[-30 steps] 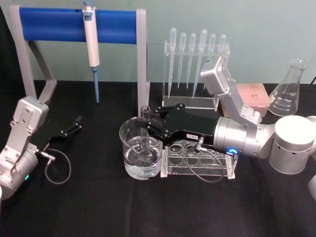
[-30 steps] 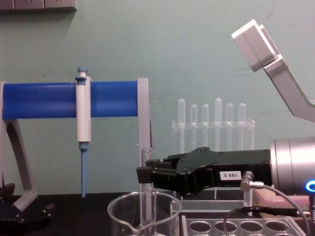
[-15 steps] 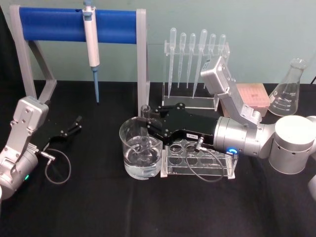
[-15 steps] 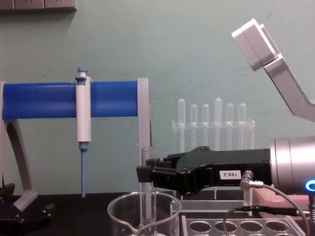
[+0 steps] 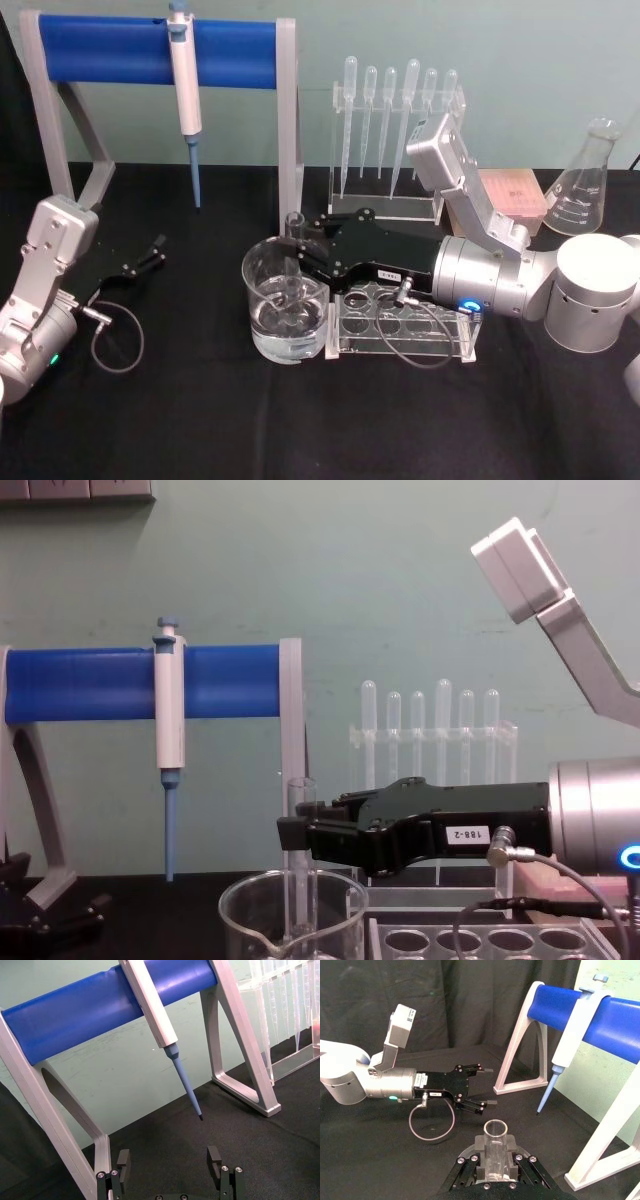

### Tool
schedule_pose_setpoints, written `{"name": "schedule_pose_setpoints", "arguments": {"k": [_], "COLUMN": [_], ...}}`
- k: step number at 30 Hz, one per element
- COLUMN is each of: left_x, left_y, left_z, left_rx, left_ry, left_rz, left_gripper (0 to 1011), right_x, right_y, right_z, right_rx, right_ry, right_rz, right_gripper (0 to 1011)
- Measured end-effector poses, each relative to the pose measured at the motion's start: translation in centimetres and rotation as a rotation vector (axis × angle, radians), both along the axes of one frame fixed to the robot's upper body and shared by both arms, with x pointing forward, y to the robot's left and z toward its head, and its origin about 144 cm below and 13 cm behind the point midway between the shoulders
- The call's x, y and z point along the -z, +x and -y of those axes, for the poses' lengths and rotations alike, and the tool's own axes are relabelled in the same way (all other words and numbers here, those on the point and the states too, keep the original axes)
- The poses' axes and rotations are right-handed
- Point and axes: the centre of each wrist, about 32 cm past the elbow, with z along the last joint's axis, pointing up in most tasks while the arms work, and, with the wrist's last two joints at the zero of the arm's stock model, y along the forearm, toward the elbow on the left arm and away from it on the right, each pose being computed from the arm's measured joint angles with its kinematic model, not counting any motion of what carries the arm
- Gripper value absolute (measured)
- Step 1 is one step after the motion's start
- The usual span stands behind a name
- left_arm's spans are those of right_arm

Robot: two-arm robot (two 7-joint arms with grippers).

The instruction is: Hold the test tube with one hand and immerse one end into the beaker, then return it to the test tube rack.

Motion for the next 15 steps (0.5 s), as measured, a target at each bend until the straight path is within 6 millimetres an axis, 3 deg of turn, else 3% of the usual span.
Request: {"name": "schedule_pose_setpoints", "arguments": {"k": [15], "left_x": [0.0], "left_y": [0.0], "left_z": [0.0], "left_rx": [0.0], "left_ry": [0.0], "left_rz": [0.0], "left_gripper": [1000], "right_x": [0.0], "right_y": [0.0], "right_z": [0.0], "right_rx": [0.0], "right_ry": [0.0], "right_rz": [0.0], "right_gripper": [242]}}
